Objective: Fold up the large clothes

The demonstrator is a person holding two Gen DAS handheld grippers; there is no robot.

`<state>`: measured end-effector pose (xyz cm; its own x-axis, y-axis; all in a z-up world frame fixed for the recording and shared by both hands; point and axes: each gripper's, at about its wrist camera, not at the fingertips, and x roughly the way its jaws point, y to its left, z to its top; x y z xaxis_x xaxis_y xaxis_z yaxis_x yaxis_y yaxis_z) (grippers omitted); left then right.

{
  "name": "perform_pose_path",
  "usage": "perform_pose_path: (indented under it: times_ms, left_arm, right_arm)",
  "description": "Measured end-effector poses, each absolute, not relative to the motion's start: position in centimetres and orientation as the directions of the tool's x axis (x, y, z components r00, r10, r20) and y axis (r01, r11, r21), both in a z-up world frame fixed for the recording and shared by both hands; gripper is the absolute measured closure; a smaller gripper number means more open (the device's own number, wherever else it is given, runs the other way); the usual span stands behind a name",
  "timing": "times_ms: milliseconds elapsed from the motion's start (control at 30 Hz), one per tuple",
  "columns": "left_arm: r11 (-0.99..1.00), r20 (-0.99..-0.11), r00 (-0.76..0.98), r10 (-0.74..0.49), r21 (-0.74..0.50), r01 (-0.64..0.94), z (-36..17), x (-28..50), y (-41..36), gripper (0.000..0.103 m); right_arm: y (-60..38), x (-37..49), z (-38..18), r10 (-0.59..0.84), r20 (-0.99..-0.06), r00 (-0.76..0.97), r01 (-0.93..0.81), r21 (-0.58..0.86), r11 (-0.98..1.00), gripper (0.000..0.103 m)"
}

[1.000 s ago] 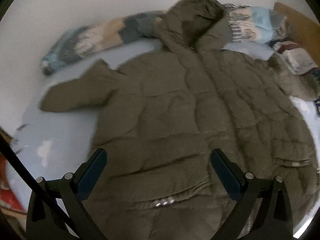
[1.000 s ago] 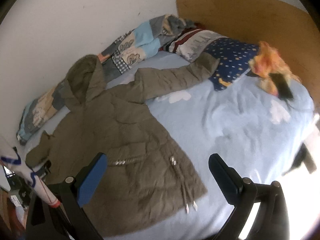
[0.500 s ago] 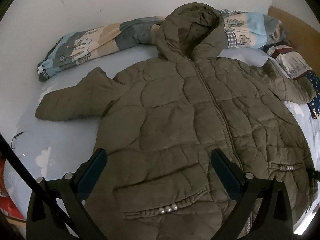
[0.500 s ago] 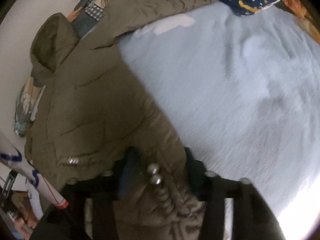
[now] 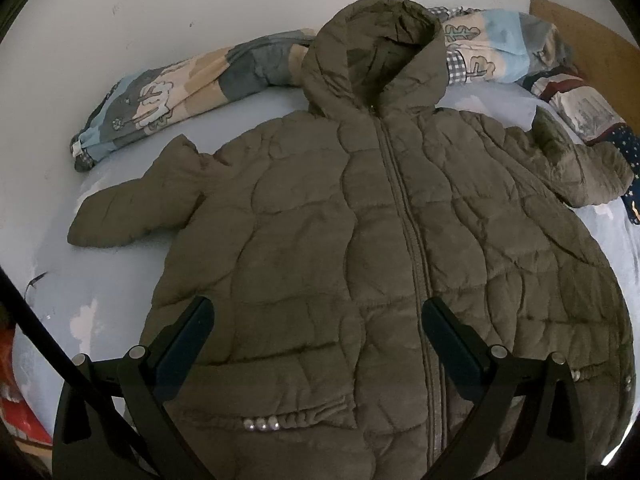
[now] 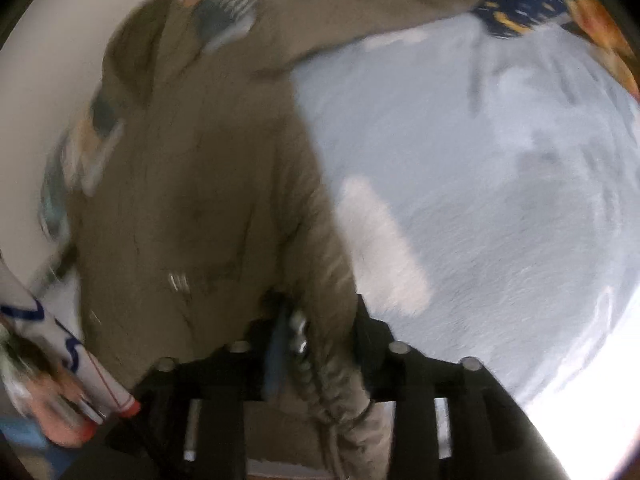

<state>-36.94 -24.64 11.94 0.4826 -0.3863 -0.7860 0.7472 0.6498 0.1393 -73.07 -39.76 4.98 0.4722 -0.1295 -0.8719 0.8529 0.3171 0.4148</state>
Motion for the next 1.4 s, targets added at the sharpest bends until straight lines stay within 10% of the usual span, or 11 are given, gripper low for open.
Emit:
perform_pose_path:
  times_ms: [500,900,1000,1400]
  left_arm:
    - [0.747,-0.899,0.307,-0.314,-0.034,0.664,5.6,-27.5,-28.4,0.0]
    - [0.593,-0.784,0.262,-0.563,-0.163,0.788,9.5,-30.9,-31.6,0.0]
    - [0.569,-0.83,0.24,-0.503,-0.11,0.815,8.0,-32.1,-33.5,0.0]
    - [0.557,-0.858,0.229,-0.46,-0.078,0.827,8.4,-34.4,-33.3,0.0]
  right_arm:
    - [-66.2,-76.2,10.4,-0.471,-0.775,0.421,0.895,0.438,0.079,0.044]
    - [-78.3,-77.6,4.7,-0.496,-0.826,0.269,0.933,0.351,-0.078,0.044]
    - [-79.0,-77.1,3.4,-0.465,-0.832,0.302,0.934,0.356,-0.031,0.086]
    - [-69.6,-74.1,20.5,-0.656,-0.56,0.506,0.845,0.477,0.244,0.088]
